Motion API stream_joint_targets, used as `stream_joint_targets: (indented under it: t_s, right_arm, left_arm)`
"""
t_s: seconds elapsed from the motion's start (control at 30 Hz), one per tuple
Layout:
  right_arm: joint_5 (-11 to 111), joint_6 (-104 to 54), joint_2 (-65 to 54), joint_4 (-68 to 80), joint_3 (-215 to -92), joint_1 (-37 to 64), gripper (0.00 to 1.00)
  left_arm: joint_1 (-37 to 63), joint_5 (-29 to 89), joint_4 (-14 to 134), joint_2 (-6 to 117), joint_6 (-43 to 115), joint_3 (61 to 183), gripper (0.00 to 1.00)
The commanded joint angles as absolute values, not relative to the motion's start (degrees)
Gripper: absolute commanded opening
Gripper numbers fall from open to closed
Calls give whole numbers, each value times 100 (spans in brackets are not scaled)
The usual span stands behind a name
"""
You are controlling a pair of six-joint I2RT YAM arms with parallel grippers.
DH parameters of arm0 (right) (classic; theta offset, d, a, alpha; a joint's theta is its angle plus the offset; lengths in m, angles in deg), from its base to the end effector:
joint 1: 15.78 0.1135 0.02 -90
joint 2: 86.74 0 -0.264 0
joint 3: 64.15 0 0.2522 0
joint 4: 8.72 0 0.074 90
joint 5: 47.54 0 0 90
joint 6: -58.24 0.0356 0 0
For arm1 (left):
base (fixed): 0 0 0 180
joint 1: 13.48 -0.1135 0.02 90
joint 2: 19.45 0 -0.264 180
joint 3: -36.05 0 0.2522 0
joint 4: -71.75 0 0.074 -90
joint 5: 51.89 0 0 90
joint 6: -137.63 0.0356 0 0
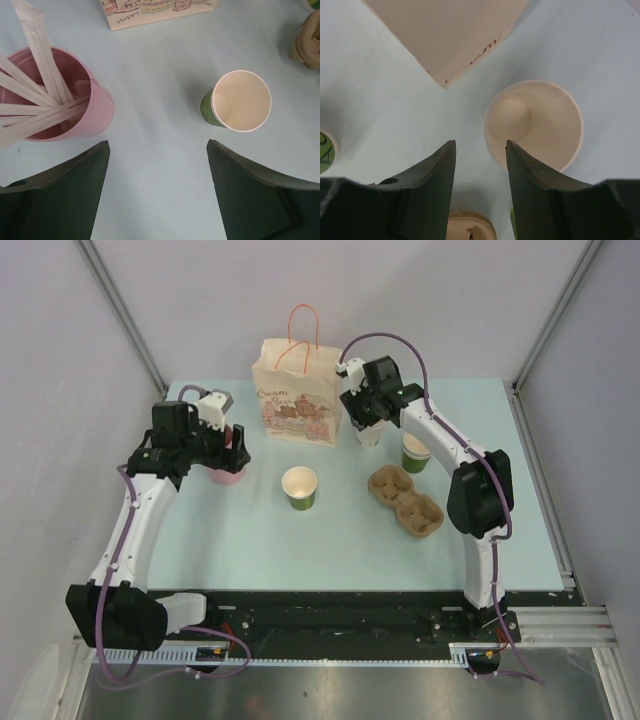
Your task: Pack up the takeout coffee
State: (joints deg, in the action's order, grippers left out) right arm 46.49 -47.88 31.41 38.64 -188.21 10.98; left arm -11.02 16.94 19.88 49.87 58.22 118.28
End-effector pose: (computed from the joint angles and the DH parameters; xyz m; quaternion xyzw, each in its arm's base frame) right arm 0.4252 0.2172 0.2997 -0.3465 0.8427 0.0700 0.4061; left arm 0.2552 -0.0238 0.3494 0.1794 0.8723 -0.1353 0.4342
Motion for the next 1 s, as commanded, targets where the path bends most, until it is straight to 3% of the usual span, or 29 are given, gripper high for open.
stream_joint_targets:
  t_s: [0.0,0.07,0.4,0.5,0.57,0.6,0.97]
  right_arm:
    - [5116,-4731,3287,3773,-19164,962,48]
    - [5073,-4767,3349,3756,-19129,979,41]
    - [5037,-4811,3481,3703,-19041,1014,29]
    - [5037,-4819,3411,3642,-18954,1014,21]
    - [5037,-4819,3376,3615,-18927,1014,3]
    - [5011,-4819,3367,3641,-18962,1032,0]
    - [3921,-5232,2410,3291,-18155,1427,0]
  left_arm:
    - [-1129,1526,1993,5051,6178,11977,84]
    - [-1128,1509,1993,5069,6186,11986,85]
    - [-1111,1202,2011,5043,6283,11933,85]
    - [-1111,1131,1993,5016,6292,11898,85]
    - [-1111,1104,2002,5007,6283,11889,85]
    - [-1111,1052,1993,4990,6292,11889,85]
    - [-1102,779,1984,4963,6222,11872,84]
